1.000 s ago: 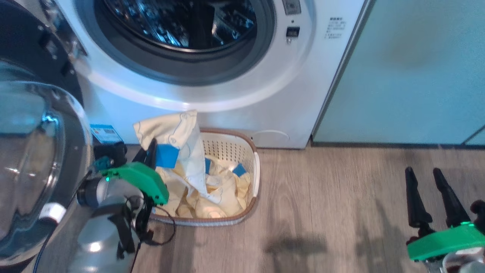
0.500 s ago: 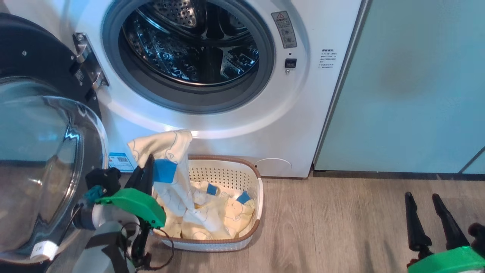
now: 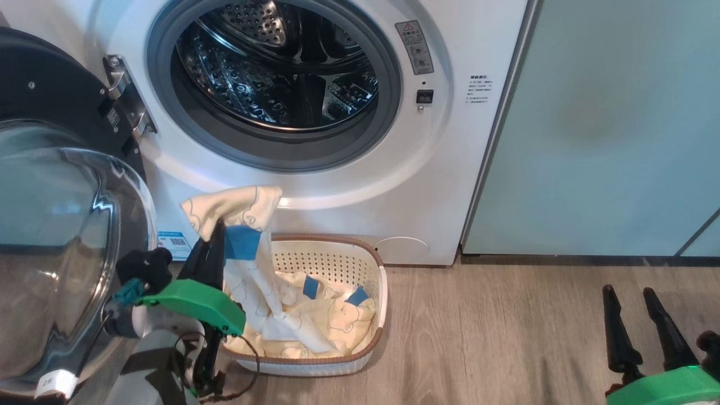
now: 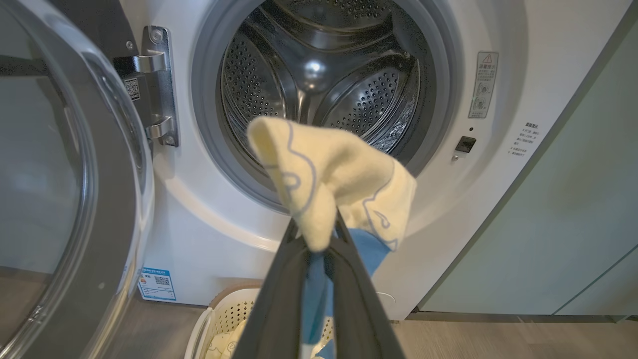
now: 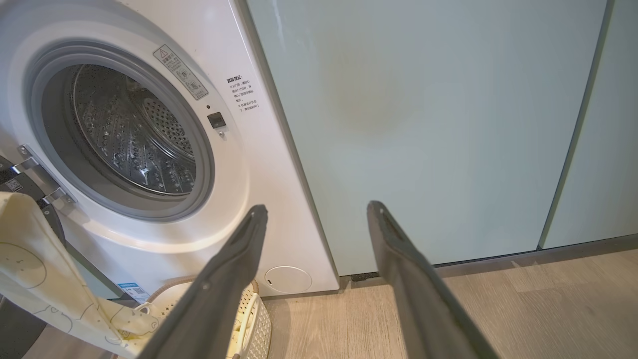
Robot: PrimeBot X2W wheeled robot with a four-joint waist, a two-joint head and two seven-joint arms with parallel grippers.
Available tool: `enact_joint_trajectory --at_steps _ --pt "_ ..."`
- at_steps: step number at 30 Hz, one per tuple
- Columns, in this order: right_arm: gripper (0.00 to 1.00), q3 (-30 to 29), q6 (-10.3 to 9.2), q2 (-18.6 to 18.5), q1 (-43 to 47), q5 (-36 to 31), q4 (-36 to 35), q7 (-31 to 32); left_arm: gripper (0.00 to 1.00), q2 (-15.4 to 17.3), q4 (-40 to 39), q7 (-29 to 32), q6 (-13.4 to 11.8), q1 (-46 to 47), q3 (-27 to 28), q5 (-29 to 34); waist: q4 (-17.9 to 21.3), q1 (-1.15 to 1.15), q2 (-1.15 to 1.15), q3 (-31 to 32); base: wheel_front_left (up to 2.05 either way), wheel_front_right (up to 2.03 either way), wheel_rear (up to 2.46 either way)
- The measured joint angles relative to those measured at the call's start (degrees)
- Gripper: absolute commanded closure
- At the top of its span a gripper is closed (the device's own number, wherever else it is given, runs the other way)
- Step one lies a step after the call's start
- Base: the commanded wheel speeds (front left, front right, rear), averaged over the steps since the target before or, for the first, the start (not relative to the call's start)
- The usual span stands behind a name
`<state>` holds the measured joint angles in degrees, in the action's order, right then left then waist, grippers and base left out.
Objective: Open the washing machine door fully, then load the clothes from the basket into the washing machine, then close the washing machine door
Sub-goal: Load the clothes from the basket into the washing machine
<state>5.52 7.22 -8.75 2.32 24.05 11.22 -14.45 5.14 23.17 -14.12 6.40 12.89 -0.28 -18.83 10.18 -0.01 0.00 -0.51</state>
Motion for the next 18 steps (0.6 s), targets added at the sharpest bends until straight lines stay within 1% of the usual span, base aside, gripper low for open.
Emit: enact_joint_trajectory --at_steps 11,15,18 --pt "0.0 0.0 0.0 0.0 -0.1 0.0 -0.2 0.0 1.0 0.1 -4.2 1.5 -0.1 -0.2 -0.8 -0.6 0.0 0.0 0.0 -1.6 0.0 0.0 0.0" --pt "0.0 0.2 0.0 0.1 -0.5 0.0 -0.5 0.0 1.0 0.6 -4.0 2.7 -0.1 3.2 -1.8 -0.6 0.6 0.0 0.0 -3.0 0.0 0.0 0.0" --pt "0.0 0.2 0.0 0.2 -0.5 0.0 -0.7 0.0 1.0 0.9 -3.1 3.9 -0.1 7.9 -1.9 -1.3 1.2 0.01 0.0 -4.6 0.0 0.0 0.0"
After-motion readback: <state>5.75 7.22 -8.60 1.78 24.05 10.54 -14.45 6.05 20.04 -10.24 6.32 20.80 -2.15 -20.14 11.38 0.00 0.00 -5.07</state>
